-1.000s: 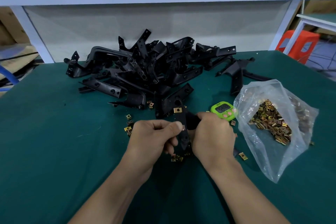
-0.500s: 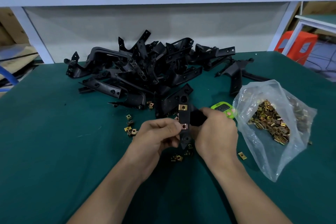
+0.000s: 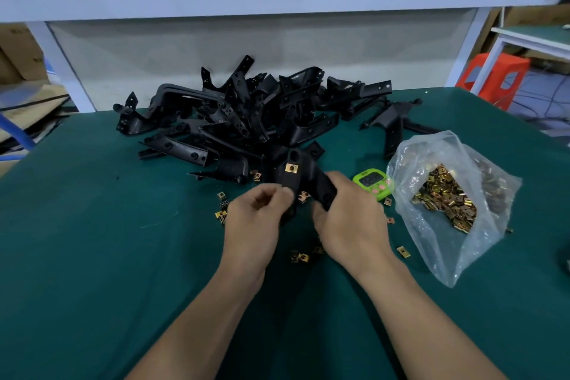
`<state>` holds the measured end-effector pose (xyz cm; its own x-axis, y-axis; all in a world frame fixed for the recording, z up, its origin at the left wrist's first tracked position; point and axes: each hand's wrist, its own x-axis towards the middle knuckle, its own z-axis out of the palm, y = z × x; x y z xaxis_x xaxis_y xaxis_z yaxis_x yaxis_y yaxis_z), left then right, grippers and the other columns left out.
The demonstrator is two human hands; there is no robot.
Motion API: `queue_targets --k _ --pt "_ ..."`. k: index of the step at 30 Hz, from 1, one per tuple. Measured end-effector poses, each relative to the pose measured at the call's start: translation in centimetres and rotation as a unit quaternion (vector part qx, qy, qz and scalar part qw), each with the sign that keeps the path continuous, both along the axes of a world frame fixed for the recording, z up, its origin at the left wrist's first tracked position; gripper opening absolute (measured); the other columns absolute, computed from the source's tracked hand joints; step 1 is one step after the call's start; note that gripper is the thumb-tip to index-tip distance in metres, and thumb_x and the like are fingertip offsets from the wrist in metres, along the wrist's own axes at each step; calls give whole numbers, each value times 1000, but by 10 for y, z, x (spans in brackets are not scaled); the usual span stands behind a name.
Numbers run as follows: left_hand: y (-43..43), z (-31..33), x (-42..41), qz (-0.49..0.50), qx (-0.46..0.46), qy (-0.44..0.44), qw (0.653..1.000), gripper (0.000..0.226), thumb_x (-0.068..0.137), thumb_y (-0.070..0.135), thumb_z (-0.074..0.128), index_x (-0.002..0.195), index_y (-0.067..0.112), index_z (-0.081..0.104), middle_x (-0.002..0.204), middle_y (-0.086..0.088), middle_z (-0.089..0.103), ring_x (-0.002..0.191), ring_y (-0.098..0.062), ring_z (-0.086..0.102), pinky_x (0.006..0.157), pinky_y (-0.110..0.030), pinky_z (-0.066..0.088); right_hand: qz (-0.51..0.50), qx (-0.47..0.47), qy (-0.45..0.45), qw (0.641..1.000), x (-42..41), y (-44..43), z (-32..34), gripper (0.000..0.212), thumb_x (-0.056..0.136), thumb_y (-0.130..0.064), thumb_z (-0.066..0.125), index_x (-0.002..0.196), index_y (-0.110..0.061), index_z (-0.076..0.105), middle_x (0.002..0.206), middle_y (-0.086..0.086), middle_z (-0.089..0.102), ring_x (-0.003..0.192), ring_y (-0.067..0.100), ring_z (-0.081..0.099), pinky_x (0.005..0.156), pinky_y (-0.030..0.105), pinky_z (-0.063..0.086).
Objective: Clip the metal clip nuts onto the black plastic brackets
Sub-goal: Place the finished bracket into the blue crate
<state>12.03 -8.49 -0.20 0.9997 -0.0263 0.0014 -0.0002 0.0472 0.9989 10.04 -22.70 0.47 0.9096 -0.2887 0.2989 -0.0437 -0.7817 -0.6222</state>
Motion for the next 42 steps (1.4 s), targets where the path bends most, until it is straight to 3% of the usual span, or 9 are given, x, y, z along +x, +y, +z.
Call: queue_targets --k 6,10,15,19,24,29,33,36,42 --pt "2 23 -11 -84 23 -3 996 24 85 9 81 66 14 66 67 1 62 64 -9 56 63 -15 47 28 133 55 989 -23 -22 17 27 81 -21 72 65 -16 50 50 -12 45 48 9 42 44 23 30" --pt "2 43 -30 -190 -18 25 981 26 84 5 79 71 15 57 74 -7 71 71 -13 65 77 -23 49 86 246 104 960 -63 -42 33 15 83 -15 72 72 -19 63 57 -9 50 52 10 44 50 25 33" --pt "-30 65 -58 -208 -99 41 972 24 91 7 72 75 21 61 77 -5 70 69 -14 62 69 -23 50 117 348 121 922 -123 -74 57 14 97 -11 65 103 -19 74 87 9 76 67 13 61 62 21 48" --pt "-78 75 -84 -202 -53 27 977 30 87 -2 64 104 22 69 71 -4 66 69 -17 58 68 -26 50 55 413 79 905 -179 -94 59 21 99 -4 59 107 -17 74 94 15 76 68 20 63 65 28 48" --pt "-145 63 -138 -308 52 -89 946 41 78 8 77 99 43 70 78 13 75 72 -4 70 67 -17 52 -49 474 25 879 -271 -122 53 36 98 5 52 117 -19 70 101 15 77 65 23 66 61 30 49" --pt "-224 36 -221 -420 68 -88 900 50 63 12 73 92 53 76 79 21 77 75 0 72 76 -20 57 -183 498 -19 848 -373 -147 21 24 95 12 49 113 5 64 84 19 73 61 28 62 57 30 50" --pt "-284 -6 -293 -490 123 -66 860 47 75 13 74 118 30 77 91 10 79 74 -9 72 80 -29 60 -313 551 -56 772 -438 -159 -16 15 91 8 55 103 6 63 88 38 65 61 31 54 57 36 41" --pt "-318 -30 -335 -542 142 14 828 49 84 10 72 130 30 70 99 12 73 70 2 67 66 -19 55 -373 586 -79 715 -473 -175 -39 17 91 4 52 102 2 66 80 27 66 56 28 52 57 38 39" --pt "-368 -34 -383 -545 13 233 806 53 91 -5 71 141 9 58 120 -8 69 94 -10 69 79 -23 60 -422 640 -281 577 -512 -257 -48 19 99 -11 61 109 5 65 97 21 75 77 29 75 61 35 59"
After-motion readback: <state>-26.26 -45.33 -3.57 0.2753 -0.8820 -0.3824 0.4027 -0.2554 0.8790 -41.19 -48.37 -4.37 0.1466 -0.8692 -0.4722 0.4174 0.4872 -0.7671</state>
